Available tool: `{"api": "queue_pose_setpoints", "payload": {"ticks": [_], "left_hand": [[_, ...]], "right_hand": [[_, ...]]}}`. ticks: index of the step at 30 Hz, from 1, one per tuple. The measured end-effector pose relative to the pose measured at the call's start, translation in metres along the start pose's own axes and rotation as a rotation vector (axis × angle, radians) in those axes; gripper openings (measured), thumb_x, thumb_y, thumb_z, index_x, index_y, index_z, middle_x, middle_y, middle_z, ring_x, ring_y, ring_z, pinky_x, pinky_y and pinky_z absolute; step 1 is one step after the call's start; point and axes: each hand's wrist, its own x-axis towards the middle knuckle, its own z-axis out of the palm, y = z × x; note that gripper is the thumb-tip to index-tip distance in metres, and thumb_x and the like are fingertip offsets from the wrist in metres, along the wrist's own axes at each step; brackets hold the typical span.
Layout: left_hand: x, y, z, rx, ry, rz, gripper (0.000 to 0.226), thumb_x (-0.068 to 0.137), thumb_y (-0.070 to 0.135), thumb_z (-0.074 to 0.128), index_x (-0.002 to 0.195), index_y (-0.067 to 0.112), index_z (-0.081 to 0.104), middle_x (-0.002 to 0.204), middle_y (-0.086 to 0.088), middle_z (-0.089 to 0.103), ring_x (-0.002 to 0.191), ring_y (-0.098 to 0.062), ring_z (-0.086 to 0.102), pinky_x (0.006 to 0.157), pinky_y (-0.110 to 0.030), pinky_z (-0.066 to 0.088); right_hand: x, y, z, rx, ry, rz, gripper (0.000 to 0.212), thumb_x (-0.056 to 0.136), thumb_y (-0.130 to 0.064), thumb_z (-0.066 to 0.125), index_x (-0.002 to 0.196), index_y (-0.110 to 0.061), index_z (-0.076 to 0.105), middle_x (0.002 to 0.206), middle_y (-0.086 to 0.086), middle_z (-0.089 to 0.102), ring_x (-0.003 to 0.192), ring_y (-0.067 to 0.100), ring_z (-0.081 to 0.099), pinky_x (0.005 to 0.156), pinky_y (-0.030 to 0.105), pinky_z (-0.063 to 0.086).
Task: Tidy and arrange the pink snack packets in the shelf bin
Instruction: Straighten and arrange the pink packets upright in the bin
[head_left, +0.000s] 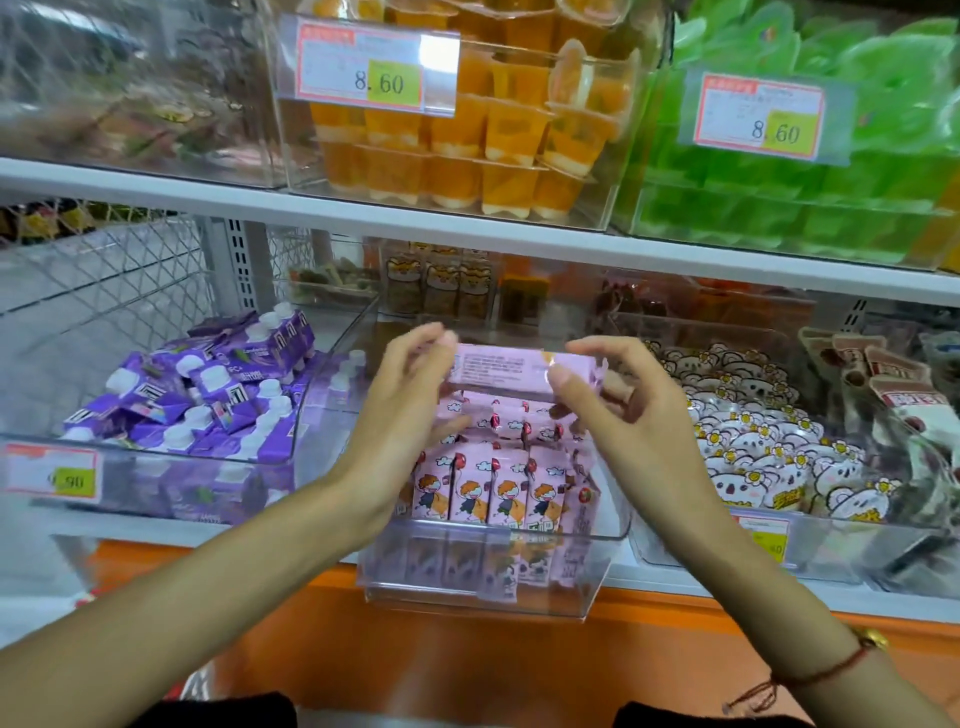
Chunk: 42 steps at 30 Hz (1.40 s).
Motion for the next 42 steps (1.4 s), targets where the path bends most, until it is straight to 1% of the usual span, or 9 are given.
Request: {"api": "queue_pose_setpoints", "payload": {"ticks": [4,7,12,18,22,27,31,37,42], "left_hand": [[-0.002,0.0,0.003,0.204,-0.137,0.124,0.034,0.073,0.047,0.069,0.106,0.039,0.067,0.104,0.009,0.07,0.091,0.0,0.068,0.079,-0.019,0.057],[-0.003,0.001,0.006,0.157,-0.089,0.092,0.024,0.076,0.047,0.07,0.091,0.029,0.074,0.085,0.01,0.074,0.075,-0.003,0.07,0.061,-0.018,0.056],[-0.001,-0.001,0.009,0.105,-0.035,-0.049,0.028,0.077,0.053,0.069,0.077,0.025,0.075,0.066,0.015,0.071,0.058,0.0,0.064,0.05,-0.015,0.049],[0.002,-0.002,0.007,0.044,-0.074,-0.123,0.031,0.074,0.057,0.069,0.082,0.029,0.078,0.079,0.013,0.074,0.062,0.0,0.065,0.049,-0.013,0.046],[0.008,0.0,0.006,-0.263,-0.023,-0.371,0.028,0.072,0.044,0.075,0.081,0.017,0.073,0.072,0.004,0.072,0.057,-0.004,0.066,0.05,-0.014,0.051],[0.007,0.003,0.008,-0.552,-0.121,-0.597,0.042,0.07,0.032,0.078,0.096,0.003,0.063,0.08,-0.013,0.073,0.061,-0.017,0.071,0.049,-0.021,0.055],[0.009,0.002,0.007,-0.413,-0.194,-0.468,0.03,0.071,0.025,0.075,0.097,0.01,0.072,0.089,-0.008,0.074,0.068,-0.015,0.072,0.052,-0.022,0.056],[0.016,-0.001,0.003,-0.436,-0.329,-0.175,0.051,0.081,0.007,0.062,0.13,0.015,0.055,0.113,-0.007,0.071,0.103,-0.017,0.069,0.081,-0.027,0.057],[0.013,-0.006,0.007,-0.275,-0.398,0.043,0.037,0.093,0.002,0.052,0.127,0.017,0.051,0.117,0.0,0.069,0.109,-0.012,0.065,0.084,-0.022,0.053]], "right_hand": [[0.004,0.001,-0.006,0.161,0.012,0.214,0.032,0.085,-0.04,0.063,0.095,-0.009,0.067,0.074,0.003,0.071,0.062,0.015,0.064,0.059,0.02,0.053],[0.005,0.001,-0.01,0.187,0.012,0.233,0.046,0.077,-0.049,0.063,0.098,-0.008,0.064,0.071,0.002,0.069,0.058,0.016,0.062,0.052,0.021,0.052],[0.004,0.003,-0.012,0.151,0.01,0.199,0.035,0.081,-0.042,0.066,0.087,-0.008,0.065,0.057,0.003,0.061,0.048,0.014,0.053,0.044,0.018,0.044],[0.003,0.003,-0.009,0.22,-0.091,0.255,0.044,0.078,-0.045,0.064,0.108,-0.012,0.063,0.089,0.005,0.073,0.066,0.018,0.068,0.059,0.021,0.054],[-0.003,0.001,-0.004,0.112,-0.133,0.059,0.038,0.076,-0.039,0.07,0.11,-0.021,0.063,0.103,-0.003,0.071,0.084,0.014,0.071,0.076,0.026,0.057],[-0.007,-0.002,0.003,-0.237,-0.054,-0.285,0.031,0.078,-0.022,0.078,0.104,-0.027,0.063,0.1,-0.007,0.063,0.085,0.012,0.061,0.069,0.023,0.051],[-0.009,-0.001,0.003,-0.309,-0.175,-0.377,0.044,0.073,-0.022,0.082,0.112,-0.022,0.062,0.109,-0.008,0.055,0.099,0.008,0.058,0.081,0.021,0.049],[-0.005,0.007,-0.001,-0.175,-0.128,-0.002,0.07,0.073,-0.062,0.058,0.135,-0.035,0.039,0.128,-0.015,0.047,0.105,-0.002,0.058,0.082,0.016,0.051],[-0.005,0.015,-0.001,-0.065,-0.236,0.052,0.041,0.08,-0.04,0.064,0.118,-0.028,0.055,0.099,-0.008,0.068,0.089,0.001,0.066,0.081,0.019,0.051]]}}
